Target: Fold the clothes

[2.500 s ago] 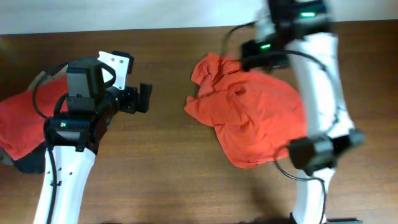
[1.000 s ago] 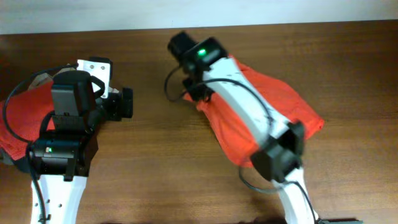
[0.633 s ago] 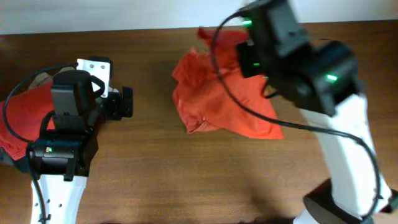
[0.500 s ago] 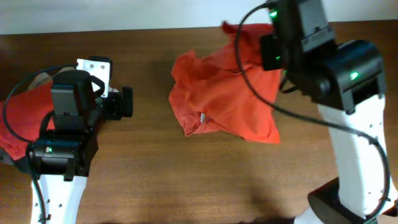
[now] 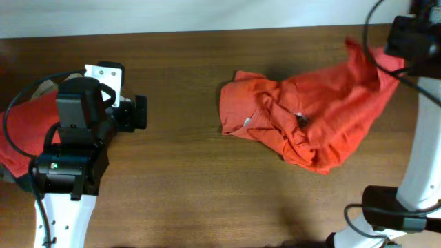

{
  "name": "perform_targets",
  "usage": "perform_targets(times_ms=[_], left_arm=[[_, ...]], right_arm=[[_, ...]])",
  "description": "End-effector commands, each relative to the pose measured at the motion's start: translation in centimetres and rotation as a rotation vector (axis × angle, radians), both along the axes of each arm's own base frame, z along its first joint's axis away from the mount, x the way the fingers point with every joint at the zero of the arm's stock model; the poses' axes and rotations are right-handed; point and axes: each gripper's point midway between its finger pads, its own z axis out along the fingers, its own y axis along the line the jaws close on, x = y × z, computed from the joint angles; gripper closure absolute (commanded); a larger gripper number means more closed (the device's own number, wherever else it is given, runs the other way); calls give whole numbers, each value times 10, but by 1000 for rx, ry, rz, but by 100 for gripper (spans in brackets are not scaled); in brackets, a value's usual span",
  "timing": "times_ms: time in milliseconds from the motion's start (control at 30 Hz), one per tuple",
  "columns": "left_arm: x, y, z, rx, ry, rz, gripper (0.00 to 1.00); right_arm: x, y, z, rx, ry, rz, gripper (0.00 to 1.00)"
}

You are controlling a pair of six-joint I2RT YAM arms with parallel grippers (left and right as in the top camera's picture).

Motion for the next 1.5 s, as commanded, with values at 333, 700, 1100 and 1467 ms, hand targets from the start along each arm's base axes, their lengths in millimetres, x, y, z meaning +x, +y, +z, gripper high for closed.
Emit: perform_targets(times_ms=[333,700,1100,1467], left_arm=[[6,-49,-9,-166,48,-225,1],[17,-157,-110,-320,384,-542,4],[21,-211,-234,-484,744,-235,11],[7,-238,-287,-666,961,-112,21]], right_arm=[[14,79,-49,377,111,340,8],[10,130,-117,445,337,423,18],[6,134,-129,472,375,424,19],[6,136,-129,481,374,429,20]])
